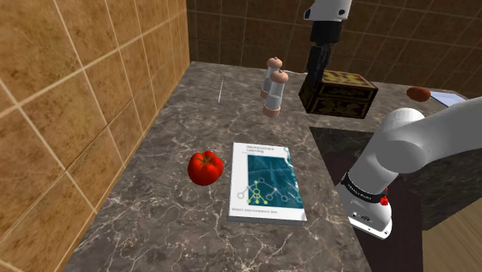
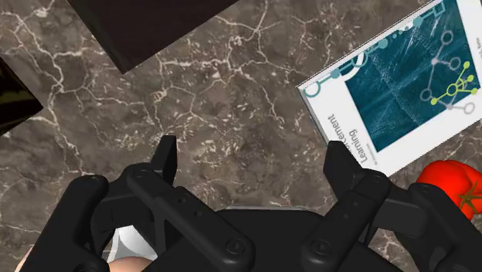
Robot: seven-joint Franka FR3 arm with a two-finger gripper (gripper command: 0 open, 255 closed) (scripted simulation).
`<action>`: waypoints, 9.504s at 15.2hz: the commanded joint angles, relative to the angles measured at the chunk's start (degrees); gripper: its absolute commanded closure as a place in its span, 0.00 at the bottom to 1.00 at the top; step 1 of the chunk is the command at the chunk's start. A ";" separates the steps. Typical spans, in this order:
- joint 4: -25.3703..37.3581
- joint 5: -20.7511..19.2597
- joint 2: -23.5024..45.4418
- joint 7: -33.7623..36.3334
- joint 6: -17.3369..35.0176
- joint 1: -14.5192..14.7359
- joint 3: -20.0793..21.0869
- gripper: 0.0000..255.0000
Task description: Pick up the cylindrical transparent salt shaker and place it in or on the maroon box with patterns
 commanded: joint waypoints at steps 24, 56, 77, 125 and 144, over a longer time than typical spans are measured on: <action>1.45 0.52 16.01 -3.83 24.72 -3.61 -6.85 0.00; 15.36 0.34 16.09 -1.99 11.02 -3.41 -6.59 1.00; 36.49 0.94 21.23 -0.30 -4.90 -2.84 -6.91 1.00; 40.16 -10.26 20.83 -37.11 -10.88 -12.72 -33.49 1.00; 31.62 -11.53 17.93 -36.54 -4.94 -13.52 -33.05 0.00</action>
